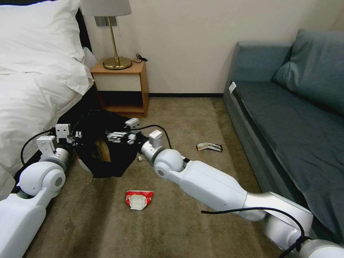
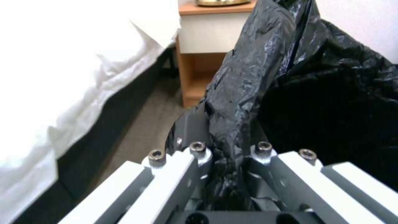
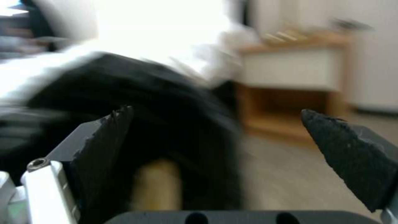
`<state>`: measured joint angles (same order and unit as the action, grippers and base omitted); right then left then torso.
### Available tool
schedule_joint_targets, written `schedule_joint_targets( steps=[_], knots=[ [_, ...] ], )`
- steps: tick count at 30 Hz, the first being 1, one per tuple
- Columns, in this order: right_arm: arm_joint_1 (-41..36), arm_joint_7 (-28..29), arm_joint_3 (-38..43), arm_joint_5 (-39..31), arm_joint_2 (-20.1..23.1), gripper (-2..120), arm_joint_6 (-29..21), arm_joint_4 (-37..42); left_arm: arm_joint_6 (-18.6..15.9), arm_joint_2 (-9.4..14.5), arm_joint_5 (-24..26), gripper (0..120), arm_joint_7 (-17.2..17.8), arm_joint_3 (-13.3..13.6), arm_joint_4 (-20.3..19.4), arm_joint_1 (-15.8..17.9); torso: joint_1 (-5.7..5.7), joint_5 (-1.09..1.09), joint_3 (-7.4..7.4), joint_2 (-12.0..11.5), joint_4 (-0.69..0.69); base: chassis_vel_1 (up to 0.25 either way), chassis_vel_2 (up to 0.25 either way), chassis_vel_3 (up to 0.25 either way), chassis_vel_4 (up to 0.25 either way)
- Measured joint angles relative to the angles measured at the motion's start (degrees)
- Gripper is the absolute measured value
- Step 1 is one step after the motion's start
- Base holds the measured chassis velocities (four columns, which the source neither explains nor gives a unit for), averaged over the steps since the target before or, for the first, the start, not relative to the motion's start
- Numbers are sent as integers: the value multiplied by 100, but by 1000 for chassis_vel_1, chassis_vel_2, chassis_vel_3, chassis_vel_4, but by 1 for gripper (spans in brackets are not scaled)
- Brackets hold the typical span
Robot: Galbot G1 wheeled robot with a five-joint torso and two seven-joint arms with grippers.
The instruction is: Pick up the trash bin, then pick up the garbage on the floor and place it into the trash bin.
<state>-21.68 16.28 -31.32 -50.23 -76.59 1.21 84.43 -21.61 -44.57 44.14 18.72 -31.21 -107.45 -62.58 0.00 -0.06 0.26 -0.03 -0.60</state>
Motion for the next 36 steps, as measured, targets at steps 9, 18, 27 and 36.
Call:
schedule_joint_targets(
  steps=[9, 18, 27, 36],
  knots=[
    [-728, 2145, 498, -361, 239, 100, -1445, 187, 167, 126, -167, 5, -115, -303, 20, -272, 0, -1, 0, 0, -4, 0, 0, 0, 0],
    [-1336, 3568, 205, -361, -502, 100, -2006, -170, 770, 245, -298, 5, -844, -1058, 220, -899, 0, -1, 0, 0, 8, 0, 0, 0, 0],
    [-1567, 3345, 449, -247, -357, 100, -1988, -171, 503, -28, -448, 5, -481, -598, -13, -526, 0, 0, 0, 0, -2, 0, 0, 0, 0],
    [-1755, 2316, 628, -396, 282, 100, -1917, 121, -104, -293, -357, 5, 259, -126, -293, -170, 0, 0, 0, 0, -6, 0, 0, 0, 0]
  ],
)
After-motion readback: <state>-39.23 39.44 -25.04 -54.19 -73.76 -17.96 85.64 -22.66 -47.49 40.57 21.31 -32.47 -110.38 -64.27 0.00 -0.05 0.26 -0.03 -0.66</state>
